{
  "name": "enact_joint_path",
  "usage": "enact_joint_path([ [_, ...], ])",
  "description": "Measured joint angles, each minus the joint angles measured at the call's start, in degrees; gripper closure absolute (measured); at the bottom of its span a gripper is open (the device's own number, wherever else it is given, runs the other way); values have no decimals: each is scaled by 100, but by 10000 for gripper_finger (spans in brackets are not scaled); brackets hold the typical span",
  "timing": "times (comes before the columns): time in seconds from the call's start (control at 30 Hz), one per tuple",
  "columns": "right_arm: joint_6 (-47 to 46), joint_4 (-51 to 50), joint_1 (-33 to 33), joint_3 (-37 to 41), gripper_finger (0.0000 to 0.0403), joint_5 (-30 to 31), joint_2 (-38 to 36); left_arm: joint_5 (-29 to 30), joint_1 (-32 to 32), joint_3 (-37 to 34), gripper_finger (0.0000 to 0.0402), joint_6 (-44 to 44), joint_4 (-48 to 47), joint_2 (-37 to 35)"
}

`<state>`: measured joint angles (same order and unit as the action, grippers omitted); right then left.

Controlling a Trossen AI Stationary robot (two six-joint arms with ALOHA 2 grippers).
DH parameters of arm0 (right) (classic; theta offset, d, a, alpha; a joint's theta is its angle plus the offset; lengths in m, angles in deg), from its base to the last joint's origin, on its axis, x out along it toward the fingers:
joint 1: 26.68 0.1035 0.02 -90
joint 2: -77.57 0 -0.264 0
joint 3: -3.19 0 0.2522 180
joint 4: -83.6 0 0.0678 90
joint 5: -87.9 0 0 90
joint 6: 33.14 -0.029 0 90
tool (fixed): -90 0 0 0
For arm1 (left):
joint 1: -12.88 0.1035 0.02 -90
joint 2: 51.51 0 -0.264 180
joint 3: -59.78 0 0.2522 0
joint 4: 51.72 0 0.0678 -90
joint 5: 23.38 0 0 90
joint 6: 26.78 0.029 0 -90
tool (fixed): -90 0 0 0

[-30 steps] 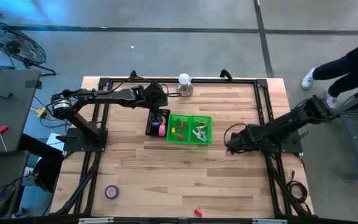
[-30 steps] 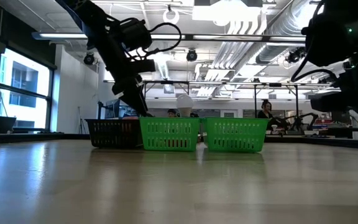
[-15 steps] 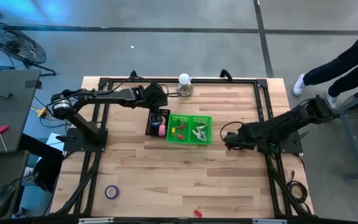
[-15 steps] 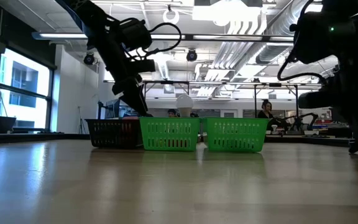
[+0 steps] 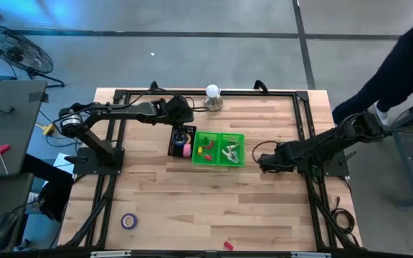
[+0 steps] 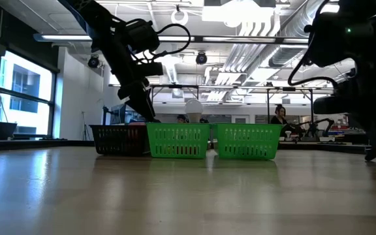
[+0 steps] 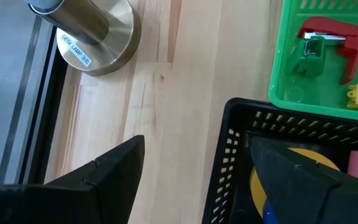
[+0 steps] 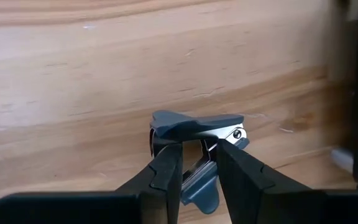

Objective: Pick and place Stapler, Stapler remover, tape
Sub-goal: Put the black staple remover into the right green bin

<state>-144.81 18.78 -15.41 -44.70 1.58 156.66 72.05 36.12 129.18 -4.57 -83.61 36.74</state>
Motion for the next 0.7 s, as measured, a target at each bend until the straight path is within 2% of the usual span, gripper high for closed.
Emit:
enact_joint_path([
  [0.27, 141, 51, -2, 0, 321, -49, 1, -4, 0, -2, 113, 0, 0, 0],
  [0.5, 282, -80, 0, 2, 389, -77, 4, -9, 0, -1, 113, -1, -1, 0],
  [0.7, 399, -86, 2, -2, 398, -93, 4, -9, -2, -2, 113, -2, -2, 0],
])
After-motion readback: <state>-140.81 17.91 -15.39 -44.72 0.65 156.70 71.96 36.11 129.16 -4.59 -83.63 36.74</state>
